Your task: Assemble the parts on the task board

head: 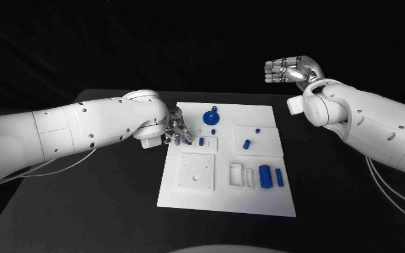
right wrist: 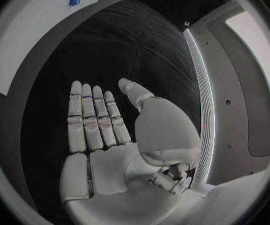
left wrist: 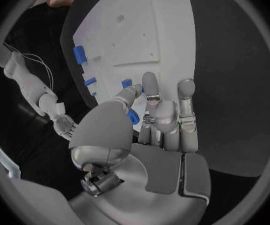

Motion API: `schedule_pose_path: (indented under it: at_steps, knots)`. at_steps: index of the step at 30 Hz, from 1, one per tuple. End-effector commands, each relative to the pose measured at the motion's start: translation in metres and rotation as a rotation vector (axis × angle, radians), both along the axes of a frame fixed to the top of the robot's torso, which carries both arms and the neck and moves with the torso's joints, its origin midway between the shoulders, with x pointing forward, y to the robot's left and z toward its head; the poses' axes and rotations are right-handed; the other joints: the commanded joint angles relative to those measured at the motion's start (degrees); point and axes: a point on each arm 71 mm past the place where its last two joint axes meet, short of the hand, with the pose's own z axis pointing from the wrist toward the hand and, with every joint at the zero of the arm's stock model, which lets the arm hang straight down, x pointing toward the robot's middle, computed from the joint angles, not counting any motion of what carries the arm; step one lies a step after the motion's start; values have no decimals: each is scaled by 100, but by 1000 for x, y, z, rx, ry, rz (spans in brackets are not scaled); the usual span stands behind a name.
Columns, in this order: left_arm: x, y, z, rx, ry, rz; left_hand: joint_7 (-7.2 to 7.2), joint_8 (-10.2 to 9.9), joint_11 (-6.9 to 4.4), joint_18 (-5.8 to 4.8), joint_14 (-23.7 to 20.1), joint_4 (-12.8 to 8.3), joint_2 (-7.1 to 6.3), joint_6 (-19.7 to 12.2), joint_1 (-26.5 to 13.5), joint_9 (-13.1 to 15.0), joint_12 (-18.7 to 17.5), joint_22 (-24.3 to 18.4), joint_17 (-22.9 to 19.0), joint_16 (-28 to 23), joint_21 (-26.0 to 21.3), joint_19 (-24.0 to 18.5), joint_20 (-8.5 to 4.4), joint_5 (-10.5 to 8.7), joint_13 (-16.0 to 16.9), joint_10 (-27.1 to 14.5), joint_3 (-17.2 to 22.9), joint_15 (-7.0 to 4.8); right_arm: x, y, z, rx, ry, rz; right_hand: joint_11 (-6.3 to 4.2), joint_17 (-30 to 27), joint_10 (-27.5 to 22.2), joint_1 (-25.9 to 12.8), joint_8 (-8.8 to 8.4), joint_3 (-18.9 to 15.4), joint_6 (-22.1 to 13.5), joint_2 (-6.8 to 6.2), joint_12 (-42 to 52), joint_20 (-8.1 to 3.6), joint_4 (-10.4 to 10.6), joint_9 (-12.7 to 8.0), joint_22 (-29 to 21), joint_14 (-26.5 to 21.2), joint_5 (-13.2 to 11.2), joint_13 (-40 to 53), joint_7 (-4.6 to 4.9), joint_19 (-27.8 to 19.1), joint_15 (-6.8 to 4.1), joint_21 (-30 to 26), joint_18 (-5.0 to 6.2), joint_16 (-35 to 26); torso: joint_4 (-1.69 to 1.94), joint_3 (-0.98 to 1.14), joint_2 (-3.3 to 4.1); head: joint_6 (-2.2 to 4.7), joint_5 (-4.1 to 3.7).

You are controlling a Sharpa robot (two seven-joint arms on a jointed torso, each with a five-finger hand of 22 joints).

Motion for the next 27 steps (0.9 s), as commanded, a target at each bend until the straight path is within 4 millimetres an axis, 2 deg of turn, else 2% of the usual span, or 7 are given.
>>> schedule_pose_path:
  at_steps: [1,27]
  knots:
    - [-3,-1,-4,25,33,-20,-324,27,-43,34,48,-616,36,386,40,272,9,110,5,-8,18,40,5,19,-5,258,630,-9,0,1,0,1,-1,16,-13,-8,-29,5,-1,-11,-18,52,-26,4,-8,4,-6,-37,27,-8,4,-34,14,-24,57,-19,0,0,3,-5,2]
    - [0,-9,-6,37,36,-29,-324,26,-43,36,53,-634,40,385,29,285,17,108,38,-14,30,36,7,20,-5,258,630,-8,0,3,-2,2,5,22,-13,-8,-29,5,-1,-11,-18,52,-26,4,-8,4,-6,-37,27,-8,4,-34,14,-24,57,-19,-2,3,4,-23,1]
